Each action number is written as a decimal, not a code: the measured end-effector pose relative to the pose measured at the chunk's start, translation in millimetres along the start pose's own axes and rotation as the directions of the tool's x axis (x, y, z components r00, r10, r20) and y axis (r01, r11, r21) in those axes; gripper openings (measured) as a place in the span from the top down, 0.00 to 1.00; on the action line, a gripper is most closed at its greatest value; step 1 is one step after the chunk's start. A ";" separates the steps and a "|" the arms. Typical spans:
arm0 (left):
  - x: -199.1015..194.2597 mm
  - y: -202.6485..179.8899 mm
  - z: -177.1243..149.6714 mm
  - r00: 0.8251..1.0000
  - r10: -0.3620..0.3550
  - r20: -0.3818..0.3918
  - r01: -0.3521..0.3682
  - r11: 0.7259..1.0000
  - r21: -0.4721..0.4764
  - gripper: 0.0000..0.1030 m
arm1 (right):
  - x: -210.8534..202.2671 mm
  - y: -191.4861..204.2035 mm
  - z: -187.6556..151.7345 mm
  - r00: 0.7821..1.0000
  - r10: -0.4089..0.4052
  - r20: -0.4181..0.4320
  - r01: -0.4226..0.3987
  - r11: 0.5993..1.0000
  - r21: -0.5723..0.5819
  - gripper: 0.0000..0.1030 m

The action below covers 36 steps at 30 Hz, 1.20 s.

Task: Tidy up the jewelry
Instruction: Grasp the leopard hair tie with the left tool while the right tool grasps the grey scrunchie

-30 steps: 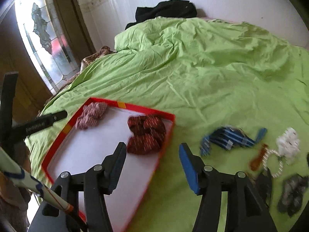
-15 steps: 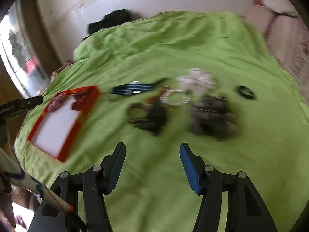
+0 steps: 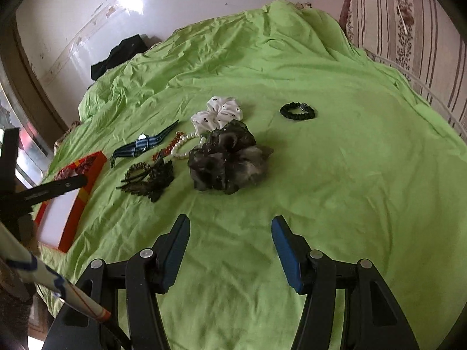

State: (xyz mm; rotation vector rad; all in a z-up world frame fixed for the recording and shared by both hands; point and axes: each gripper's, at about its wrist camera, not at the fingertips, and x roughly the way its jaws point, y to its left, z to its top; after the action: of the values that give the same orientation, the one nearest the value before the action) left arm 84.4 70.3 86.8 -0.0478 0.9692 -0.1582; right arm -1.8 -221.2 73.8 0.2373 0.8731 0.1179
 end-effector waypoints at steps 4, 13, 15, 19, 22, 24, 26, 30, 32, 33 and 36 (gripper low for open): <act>29.6 -0.7 9.1 0.999 -0.036 -0.033 0.036 0.999 -0.015 0.51 | 16.8 -3.0 13.6 1.000 0.013 0.005 -0.013 1.000 0.012 0.39; 78.2 0.0 18.4 0.986 -0.143 -0.081 0.140 0.989 -0.042 0.64 | 58.0 -7.7 38.6 1.000 0.012 -0.003 -0.012 1.000 0.027 0.33; 84.6 -2.8 18.0 0.987 -0.140 -0.085 0.137 0.990 -0.038 0.64 | 65.7 -8.3 41.3 1.000 0.007 -0.008 -0.007 1.000 0.026 0.33; 88.9 -12.0 16.6 0.992 -0.109 -0.064 0.108 0.994 -0.012 0.64 | 79.6 -8.5 45.5 1.000 -0.002 -0.017 0.002 1.000 0.021 0.33; 88.9 -20.4 14.7 0.998 -0.041 -0.051 0.042 0.999 0.015 0.76 | 89.4 -7.1 45.7 1.000 -0.002 -0.031 0.003 1.000 0.023 0.33; 85.9 -22.8 14.2 0.999 -0.025 -0.038 0.026 0.999 0.020 0.86 | 94.0 -7.8 45.0 0.999 0.005 -0.039 -0.004 0.999 0.032 0.39; 80.5 -23.0 14.6 0.999 -0.016 -0.031 0.016 1.000 0.019 0.94 | 97.2 -9.2 44.8 0.998 0.024 -0.054 -0.021 0.999 0.042 0.73; 56.8 -21.5 13.5 0.999 -0.036 -0.003 0.036 0.999 0.000 0.94 | 86.7 -10.4 44.3 0.998 0.056 -0.039 -0.053 0.997 0.058 0.82; 42.5 -23.5 12.5 0.999 -0.033 0.018 0.033 0.999 0.006 0.94 | 75.6 -8.5 44.9 0.998 0.058 -0.022 -0.057 0.997 0.057 0.84; 33.0 -24.9 11.1 0.999 -0.030 0.032 0.030 0.999 0.012 0.94 | 69.0 -7.7 45.1 0.998 0.058 -0.010 -0.057 0.997 0.055 0.84; 1.7 -29.1 6.6 0.997 -0.022 0.073 0.020 0.999 0.026 0.94 | 50.9 -3.6 43.8 0.998 0.055 0.015 -0.056 0.997 0.046 0.84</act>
State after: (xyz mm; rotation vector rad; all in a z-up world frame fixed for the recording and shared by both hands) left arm 87.5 41.1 92.4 -0.0405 0.8931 -0.1871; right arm 64.4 -221.5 62.1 0.3054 0.8566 0.1476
